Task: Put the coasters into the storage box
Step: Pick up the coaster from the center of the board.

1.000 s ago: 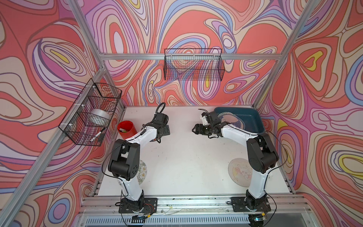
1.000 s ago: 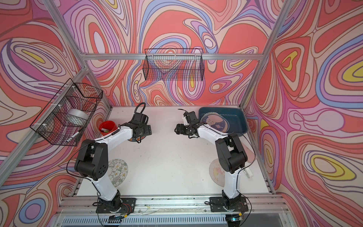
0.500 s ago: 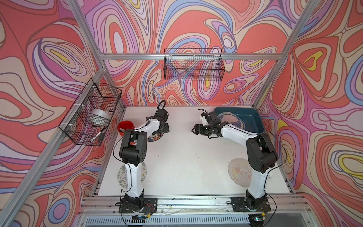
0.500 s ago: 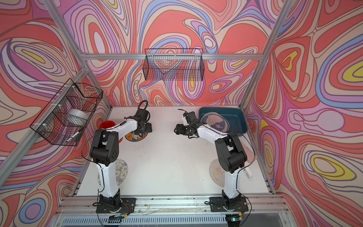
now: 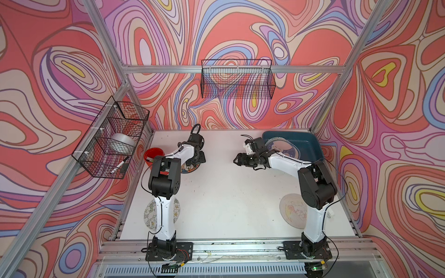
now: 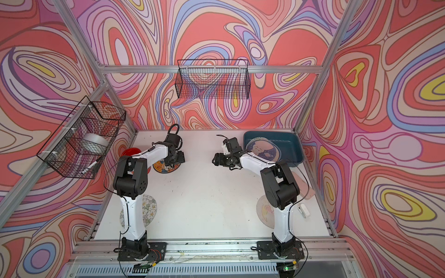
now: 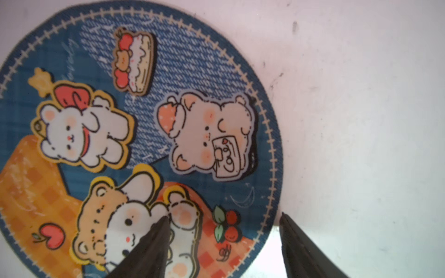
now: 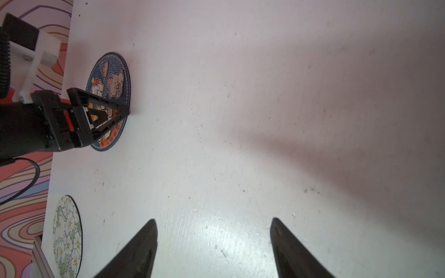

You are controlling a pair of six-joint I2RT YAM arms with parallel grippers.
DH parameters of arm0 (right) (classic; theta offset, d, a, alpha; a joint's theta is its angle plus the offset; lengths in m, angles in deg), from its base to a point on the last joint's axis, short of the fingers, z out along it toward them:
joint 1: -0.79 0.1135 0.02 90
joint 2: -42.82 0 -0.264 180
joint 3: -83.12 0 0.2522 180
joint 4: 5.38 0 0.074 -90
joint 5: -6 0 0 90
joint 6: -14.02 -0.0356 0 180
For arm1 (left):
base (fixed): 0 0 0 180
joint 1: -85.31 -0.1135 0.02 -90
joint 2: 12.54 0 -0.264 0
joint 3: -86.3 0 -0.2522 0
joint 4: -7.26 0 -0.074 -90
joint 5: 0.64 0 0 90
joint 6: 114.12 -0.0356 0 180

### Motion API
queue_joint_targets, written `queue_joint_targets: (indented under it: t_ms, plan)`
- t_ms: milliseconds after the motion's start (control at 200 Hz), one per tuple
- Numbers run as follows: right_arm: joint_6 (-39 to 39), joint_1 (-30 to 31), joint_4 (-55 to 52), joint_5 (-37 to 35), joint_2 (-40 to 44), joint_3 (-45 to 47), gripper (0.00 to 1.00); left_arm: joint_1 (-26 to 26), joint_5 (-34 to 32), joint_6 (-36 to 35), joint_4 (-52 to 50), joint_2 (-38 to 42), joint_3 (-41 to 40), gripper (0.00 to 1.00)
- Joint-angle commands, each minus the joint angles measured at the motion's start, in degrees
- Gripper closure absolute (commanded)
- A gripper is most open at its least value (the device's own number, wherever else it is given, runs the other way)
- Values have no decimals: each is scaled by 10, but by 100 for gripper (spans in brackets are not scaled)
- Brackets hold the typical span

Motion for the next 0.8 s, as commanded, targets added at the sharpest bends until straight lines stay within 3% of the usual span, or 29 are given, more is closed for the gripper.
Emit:
queue_joint_targets:
  t_ms: [0, 366, 436, 641, 796]
  plan:
    - [-2, 5, 1, 2, -9, -10, 25, -11, 27, 18, -24, -25, -3, 37]
    - [-4, 6, 1, 2, -10, -12, 25, -13, 40, 20, -16, -18, -20, 65]
    - [-4, 5, 1, 2, -10, -13, 25, -13, 40, 19, -18, -18, -18, 64]
    - [-4, 6, 2, 2, -10, -12, 25, -12, 58, 27, -22, -16, -15, 43]
    - [-4, 7, 6, 5, -10, -10, 25, -10, 44, 28, -48, -15, -5, 37]
